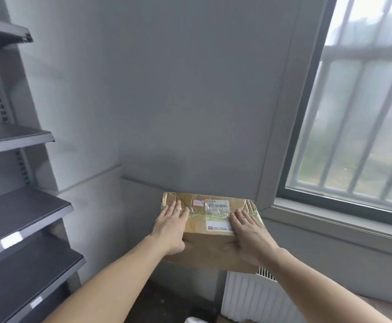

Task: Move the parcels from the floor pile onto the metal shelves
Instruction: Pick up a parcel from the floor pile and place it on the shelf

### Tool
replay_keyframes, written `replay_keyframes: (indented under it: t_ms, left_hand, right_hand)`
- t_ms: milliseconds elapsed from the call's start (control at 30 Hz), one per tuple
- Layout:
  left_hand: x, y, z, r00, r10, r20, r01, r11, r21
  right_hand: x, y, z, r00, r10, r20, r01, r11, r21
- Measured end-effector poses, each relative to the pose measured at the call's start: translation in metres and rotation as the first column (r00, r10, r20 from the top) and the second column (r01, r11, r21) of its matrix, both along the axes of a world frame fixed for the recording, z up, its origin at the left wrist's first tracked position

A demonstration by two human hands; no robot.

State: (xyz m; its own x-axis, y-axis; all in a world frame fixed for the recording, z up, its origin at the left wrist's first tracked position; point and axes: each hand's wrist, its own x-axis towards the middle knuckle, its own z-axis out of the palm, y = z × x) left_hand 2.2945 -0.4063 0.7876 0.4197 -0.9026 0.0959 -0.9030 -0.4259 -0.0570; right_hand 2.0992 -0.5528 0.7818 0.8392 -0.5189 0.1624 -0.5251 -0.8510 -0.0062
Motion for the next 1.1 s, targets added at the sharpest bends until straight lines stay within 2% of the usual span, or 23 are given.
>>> replay_keyframes:
  t_ms: [267,500,800,1100]
  left_hand:
    - [-0.006,0.072,0.009,0.98,0.2,-0.007,-0.2,0.98,-0.018]
    - [-0.043,0.156,0.014,0.899,0.437,-0.016,-0.437,0.9,-0.002]
    - [-0.115,0.297,-0.001,0.677,0.734,-0.052,-0.734,0.678,0.015]
    - [-0.194,0.426,0.001,0.398,0.915,-0.061,-0.917,0.399,0.006]
  right_hand:
    - [0.031,0.037,0.008,0.98,0.2,0.005,-0.2,0.979,0.025]
    - [0.047,0.086,0.011,0.902,0.431,0.027,-0.431,0.902,-0.008]
    - [0.062,0.205,-0.006,0.704,0.71,0.011,-0.71,0.703,0.028]
    - [0.059,0.341,0.0,0.442,0.897,0.008,-0.896,0.441,0.05]
